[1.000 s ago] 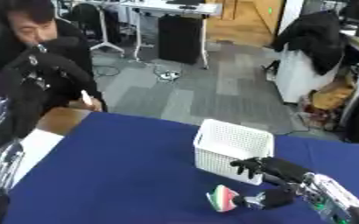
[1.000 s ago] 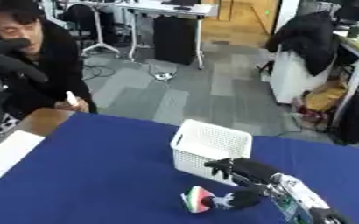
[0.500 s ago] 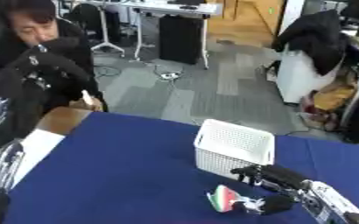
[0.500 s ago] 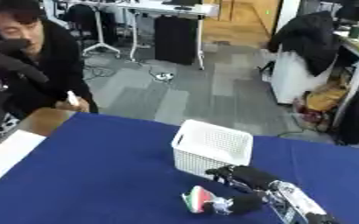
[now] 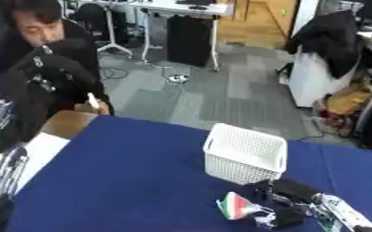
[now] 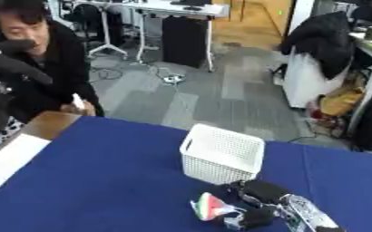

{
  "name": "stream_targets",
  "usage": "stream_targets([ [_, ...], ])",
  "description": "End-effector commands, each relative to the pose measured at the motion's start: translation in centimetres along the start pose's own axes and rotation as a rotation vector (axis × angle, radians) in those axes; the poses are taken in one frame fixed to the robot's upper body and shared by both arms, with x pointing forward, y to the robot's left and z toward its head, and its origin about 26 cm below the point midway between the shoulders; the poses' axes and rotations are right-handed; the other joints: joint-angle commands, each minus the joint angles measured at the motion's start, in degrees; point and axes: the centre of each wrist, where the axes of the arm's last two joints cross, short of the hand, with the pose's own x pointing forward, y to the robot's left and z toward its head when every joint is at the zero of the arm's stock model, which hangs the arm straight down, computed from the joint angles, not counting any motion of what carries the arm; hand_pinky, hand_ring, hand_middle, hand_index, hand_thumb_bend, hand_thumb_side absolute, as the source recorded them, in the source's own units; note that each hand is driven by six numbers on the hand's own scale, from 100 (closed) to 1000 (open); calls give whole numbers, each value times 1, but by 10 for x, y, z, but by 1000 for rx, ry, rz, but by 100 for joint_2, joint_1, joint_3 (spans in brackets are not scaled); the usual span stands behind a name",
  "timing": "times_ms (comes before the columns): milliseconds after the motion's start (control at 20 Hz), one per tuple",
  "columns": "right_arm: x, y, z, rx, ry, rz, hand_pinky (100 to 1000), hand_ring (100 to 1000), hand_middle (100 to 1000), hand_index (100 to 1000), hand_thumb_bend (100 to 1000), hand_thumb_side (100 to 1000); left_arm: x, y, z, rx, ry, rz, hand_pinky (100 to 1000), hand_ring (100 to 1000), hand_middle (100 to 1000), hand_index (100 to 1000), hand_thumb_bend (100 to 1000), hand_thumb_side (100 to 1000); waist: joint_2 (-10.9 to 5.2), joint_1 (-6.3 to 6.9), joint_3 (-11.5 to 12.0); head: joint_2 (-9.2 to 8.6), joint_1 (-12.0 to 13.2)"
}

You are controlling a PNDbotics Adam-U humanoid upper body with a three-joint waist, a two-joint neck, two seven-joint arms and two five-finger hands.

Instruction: Pick up objects on the table and place them in the box.

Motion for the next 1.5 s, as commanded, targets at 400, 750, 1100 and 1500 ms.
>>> stream_targets([
  [400, -3, -16, -5, -10, 24, 124, 737, 692, 744, 1000, 616, 1000, 6, 1, -10, -15, -34, -5, 641, 638, 781, 715, 182, 976, -58, 28, 18, 0, 64],
  [750, -1, -14, -10, -10, 15, 146, 740, 694, 742, 1000, 614, 1000, 6, 1, -10, -15, -35, -4, 641, 639, 781, 715, 182, 976, -53, 31, 37, 3, 72],
  [1100, 0, -11, -12, -19, 26, 151, 742, 695, 740, 980, 612, 1000, 5, 1, -9, -18, -34, -5, 640, 639, 782, 715, 182, 977, -48, 35, 41, 23, 53],
  [1500, -6, -9, -5, -30, 46, 160, 743, 695, 739, 948, 610, 1000, 5, 1, -9, -19, -33, -7, 640, 638, 782, 714, 181, 978, -33, 32, 38, -173, -150],
])
